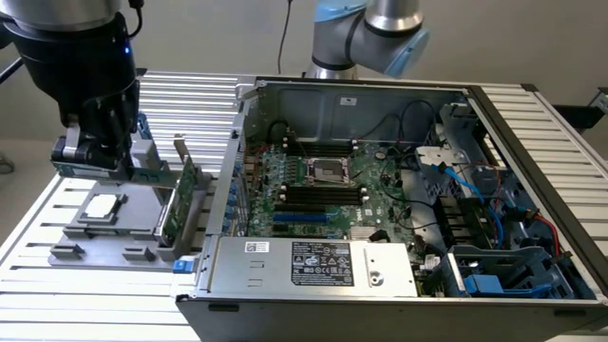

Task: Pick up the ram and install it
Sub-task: 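Pick up the ram and move it above insertion slot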

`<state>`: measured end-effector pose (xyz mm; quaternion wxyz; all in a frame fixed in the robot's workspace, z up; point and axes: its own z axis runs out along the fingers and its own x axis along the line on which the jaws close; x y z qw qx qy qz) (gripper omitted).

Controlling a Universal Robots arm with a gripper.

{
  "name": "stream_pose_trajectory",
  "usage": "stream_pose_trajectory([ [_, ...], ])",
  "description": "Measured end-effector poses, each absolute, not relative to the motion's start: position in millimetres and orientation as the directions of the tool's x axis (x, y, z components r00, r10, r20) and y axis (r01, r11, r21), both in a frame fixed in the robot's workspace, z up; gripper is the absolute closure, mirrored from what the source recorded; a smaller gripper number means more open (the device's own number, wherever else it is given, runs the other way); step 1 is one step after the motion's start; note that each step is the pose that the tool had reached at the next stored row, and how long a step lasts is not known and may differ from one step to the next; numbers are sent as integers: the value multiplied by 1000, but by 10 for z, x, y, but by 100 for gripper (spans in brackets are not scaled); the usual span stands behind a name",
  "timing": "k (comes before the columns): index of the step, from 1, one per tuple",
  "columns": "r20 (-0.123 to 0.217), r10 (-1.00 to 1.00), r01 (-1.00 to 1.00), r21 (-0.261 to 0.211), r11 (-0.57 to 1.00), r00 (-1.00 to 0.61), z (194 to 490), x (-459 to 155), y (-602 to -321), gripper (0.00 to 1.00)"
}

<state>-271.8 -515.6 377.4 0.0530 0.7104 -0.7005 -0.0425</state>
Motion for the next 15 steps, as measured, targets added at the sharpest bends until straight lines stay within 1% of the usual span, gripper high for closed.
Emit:
stream_pose_trajectory([
  [8,15,-1000,-990,142,-13,15,4072,-2385,-5156,86],
  [15,29,-999,-990,144,-11,15,4161,-2072,-5155,86],
])
